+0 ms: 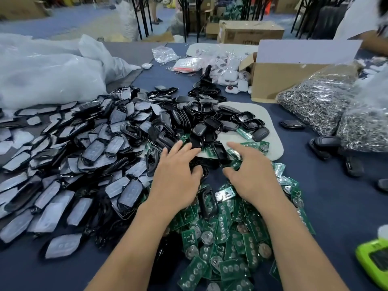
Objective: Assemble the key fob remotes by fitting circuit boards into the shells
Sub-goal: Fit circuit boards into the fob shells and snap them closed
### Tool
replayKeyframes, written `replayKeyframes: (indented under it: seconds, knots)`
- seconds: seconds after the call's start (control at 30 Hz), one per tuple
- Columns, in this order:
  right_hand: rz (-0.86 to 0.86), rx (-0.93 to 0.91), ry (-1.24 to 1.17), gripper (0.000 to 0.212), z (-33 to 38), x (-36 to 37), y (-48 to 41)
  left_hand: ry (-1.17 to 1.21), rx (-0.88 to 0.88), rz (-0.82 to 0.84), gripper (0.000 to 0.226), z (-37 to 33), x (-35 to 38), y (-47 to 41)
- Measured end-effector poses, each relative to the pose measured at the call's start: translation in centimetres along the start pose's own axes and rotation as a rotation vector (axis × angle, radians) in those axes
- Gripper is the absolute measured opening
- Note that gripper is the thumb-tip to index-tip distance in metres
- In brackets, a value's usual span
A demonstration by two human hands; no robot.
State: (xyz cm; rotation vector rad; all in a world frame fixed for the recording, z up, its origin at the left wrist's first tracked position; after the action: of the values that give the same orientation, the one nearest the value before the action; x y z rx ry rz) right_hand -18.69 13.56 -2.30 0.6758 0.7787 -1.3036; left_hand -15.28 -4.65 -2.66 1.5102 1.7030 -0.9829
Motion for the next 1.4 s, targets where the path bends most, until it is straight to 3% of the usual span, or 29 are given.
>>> replayKeyframes:
  seconds: [0.03, 0.1, 0.27, 0.37, 0.47, 0.53, 0.63, 0.7, 0.8, 0.87, 0.93, 1.0, 1.1, 1.2, 1.3, 1.4]
  knots:
    - [0.029, 0.024, 0.048, 0.068, -0.3, 0.1, 0.2, -0.038, 0.001, 0.009, 0.051, 0.1, 0.2, 0.0]
    - [0.03, 0.035, 0.123, 0.063, -0.5, -0.1, 0.8, -0.066, -0.004, -0.025, 0.046, 0.1, 0.1, 0.1]
    - [-0.083, 0.035, 0.02, 0.017, -0.3, -1.5, 1.7, -0.062, -0.053, -0.187, 0.035, -0.2, -1.1, 0.5]
    - [-0.103, -0.017, 0.021, 0.008, 0.0, -1.5, 1.9, -0.03, -0.101, -0.231, 0.054, -0.3, -1.8, 0.0]
    - [-0.137, -0.057, 0.038, 0.017, 0.1, -1.4, 2.0, -0.041, -0.218, -0.291, 0.082, -0.5, -2.9, -1.8]
    - [-0.159, -0.066, 0.011, 0.018, 0.3, -1.6, 2.2, -0.17, -0.308, -0.23, 0.089, -0.7, -3.0, -3.4]
    - [-0.189, -0.062, -0.058, 0.023, 0.6, -1.6, 2.7, -0.295, -0.357, -0.011, 0.101, -1.4, -2.2, -5.2]
    - [-0.256, -0.017, -0.161, 0.029, 0.4, -1.9, 3.3, -0.291, -0.323, 0.049, 0.094, -2.0, -1.5, -5.9]
    - [-0.353, 0.194, -0.463, 0.028, -1.2, -2.0, 4.2, -0.159, -0.272, -0.004, 0.051, -1.9, -1.9, -5.9]
    - [-0.286, 0.389, -0.885, 0.023, -2.4, -1.0, 4.3, -0.019, -0.265, -0.079, 0.023, -1.5, -2.5, -4.9]
    - [-0.13, 0.498, -1.175, 0.01, -2.3, 0.1, 4.3, 0.319, -0.254, -0.107, 0.011, -1.2, -2.5, -3.3]
    - [0.012, 0.474, -1.185, 0.016, -1.8, 0.3, 4.6, 0.64, -0.246, -0.039, 0.019, -1.3, -1.7, -1.4]
    - [0.083, 0.373, -1.184, 0.033, -0.9, -0.4, 5.3, 0.861, -0.301, 0.113, 0.028, -1.4, 0.1, 1.9]
    - [0.11, 0.314, -1.17, 0.031, -0.1, -0.8, 6.4, 1.032, -0.37, 0.174, 0.033, -1.0, 1.1, 4.9]
    - [0.19, 0.254, -1.086, 0.044, 0.7, -0.5, 7.7, 1.099, -0.375, 0.146, 0.03, -1.0, 0.8, 7.1]
    - [0.194, 0.266, -1.074, 0.045, 1.1, 0.0, 8.5, 0.924, -0.387, 0.079, 0.032, -0.5, 0.6, 8.1]
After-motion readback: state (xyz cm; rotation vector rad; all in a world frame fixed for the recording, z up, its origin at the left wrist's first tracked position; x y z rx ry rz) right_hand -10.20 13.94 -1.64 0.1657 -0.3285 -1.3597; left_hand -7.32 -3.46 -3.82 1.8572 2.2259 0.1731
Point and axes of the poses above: each hand's wrist, its own y-axis away from the middle knuckle, its own x-axis out of the palm, z = x × y, the point moved 6 cm from there along -y, towards the middle knuckle, and after that the axes turned 3 degrees about z, right-handed, at the moved point
